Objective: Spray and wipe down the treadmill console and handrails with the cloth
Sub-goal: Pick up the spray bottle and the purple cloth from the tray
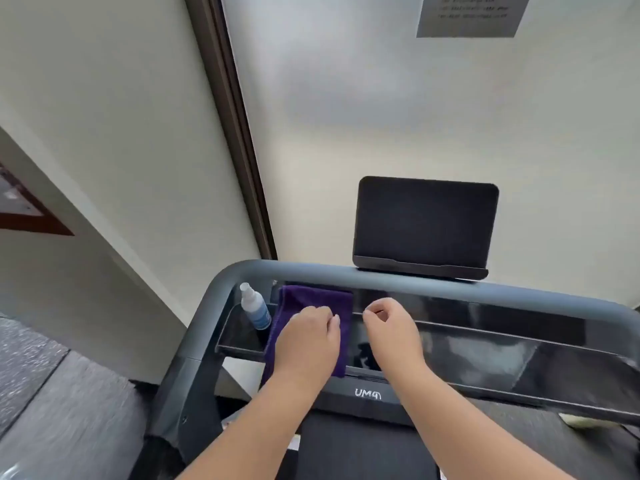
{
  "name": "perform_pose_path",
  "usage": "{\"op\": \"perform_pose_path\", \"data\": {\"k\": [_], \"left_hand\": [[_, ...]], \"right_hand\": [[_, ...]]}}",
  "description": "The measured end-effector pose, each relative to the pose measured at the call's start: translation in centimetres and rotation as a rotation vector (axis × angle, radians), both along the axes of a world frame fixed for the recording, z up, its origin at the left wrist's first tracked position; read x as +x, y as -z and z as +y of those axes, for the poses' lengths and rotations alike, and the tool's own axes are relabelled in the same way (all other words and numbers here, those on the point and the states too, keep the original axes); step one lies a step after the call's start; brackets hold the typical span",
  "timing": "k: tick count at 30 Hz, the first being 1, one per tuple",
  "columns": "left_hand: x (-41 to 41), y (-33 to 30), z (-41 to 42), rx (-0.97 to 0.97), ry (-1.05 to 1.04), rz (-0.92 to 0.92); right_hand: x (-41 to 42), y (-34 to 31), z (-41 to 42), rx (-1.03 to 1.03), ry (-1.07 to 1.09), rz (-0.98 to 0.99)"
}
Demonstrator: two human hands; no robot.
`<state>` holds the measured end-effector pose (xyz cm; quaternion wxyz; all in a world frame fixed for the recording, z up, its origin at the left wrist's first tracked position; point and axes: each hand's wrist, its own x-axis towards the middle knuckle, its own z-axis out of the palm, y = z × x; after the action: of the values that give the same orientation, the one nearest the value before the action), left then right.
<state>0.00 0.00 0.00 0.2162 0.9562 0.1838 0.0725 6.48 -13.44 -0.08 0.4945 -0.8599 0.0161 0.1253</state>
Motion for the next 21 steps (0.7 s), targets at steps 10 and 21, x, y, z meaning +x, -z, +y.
{"op": "perform_pose_path", "data": {"k": [10,21], "left_hand": [[1.0,4.3,4.5,0.040,0.223,0.218],[0.5,6.7,6.0,0.003,0.243,0.077]], "right_hand": [[2.2,2.3,6.3,0.161,0.197,0.466],[0.8,3.9,8.0,0.091,0.071,0.260]]}}
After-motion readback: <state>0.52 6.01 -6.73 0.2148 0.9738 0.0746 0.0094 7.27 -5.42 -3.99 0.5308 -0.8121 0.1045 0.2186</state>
